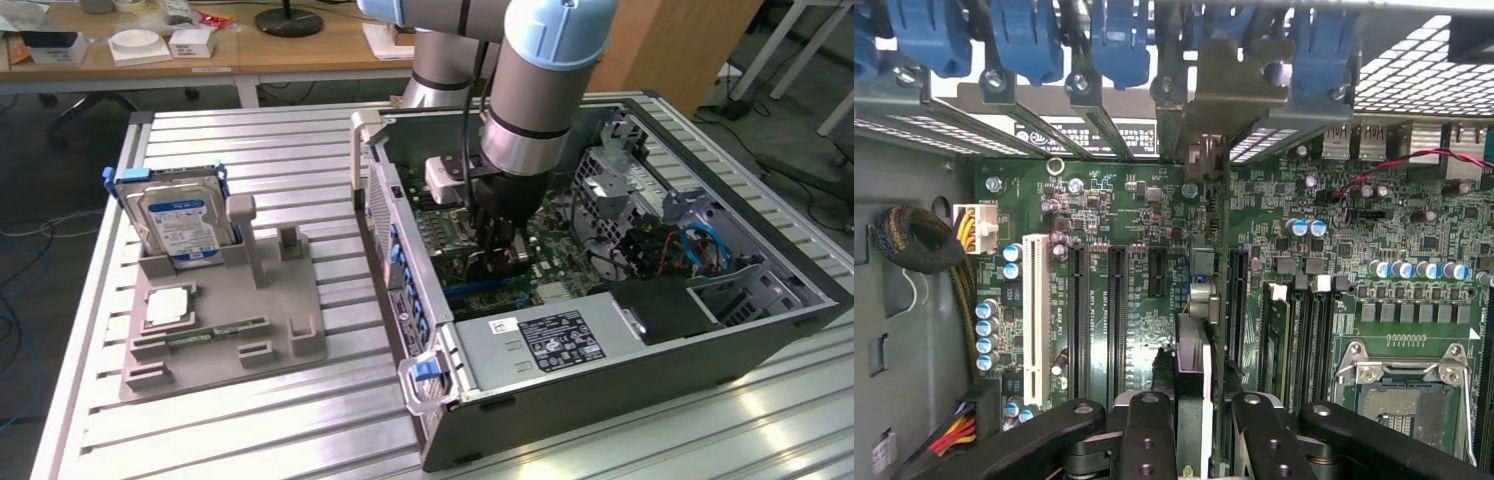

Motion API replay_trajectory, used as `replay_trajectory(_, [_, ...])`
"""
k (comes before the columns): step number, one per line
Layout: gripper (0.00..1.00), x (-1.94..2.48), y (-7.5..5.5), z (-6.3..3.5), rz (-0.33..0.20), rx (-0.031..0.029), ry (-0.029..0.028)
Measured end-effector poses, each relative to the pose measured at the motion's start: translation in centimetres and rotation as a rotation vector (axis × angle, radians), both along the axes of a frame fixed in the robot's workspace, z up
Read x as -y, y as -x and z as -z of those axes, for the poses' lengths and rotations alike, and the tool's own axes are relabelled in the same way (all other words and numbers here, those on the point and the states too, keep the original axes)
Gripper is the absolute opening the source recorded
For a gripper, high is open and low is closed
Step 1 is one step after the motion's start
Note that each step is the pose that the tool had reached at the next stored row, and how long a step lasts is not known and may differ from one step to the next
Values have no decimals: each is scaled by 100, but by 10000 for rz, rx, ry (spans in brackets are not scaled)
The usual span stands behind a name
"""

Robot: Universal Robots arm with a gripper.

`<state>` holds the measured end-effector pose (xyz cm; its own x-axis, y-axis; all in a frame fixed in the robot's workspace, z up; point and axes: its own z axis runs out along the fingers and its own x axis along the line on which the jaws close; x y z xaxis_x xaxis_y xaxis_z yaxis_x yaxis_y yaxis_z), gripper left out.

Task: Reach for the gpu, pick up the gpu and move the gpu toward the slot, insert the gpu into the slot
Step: 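Insert the gpu into the slot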

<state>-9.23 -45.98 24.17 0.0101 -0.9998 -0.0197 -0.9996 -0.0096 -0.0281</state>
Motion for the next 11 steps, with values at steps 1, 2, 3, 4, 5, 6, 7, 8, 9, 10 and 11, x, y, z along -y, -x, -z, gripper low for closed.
replay_trajectory(1, [27,0,-2,0,-1,0,0])
replay_trajectory(2, [27,0,-2,0,-1,1,0])
replay_trajectory(3, [27,0,-3,2,-1,1,0])
replay_trajectory(4, [27,0,-4,5,-1,1,0])
replay_trajectory(5, [27,0,-4,9,-1,1,-1])
replay_trajectory(6, [27,0,-4,14,-1,1,-2])
replay_trajectory(7, [27,0,-4,19,-1,1,-1])
replay_trajectory(8, [27,0,-4,23,-1,0,1])
replay_trajectory(9, [27,0,-4,23,-2,-1,2])
replay_trajectory(10, [27,0,-3,24,-2,-1,2])
replay_trajectory(11, [27,0,-4,24,-2,-1,2])
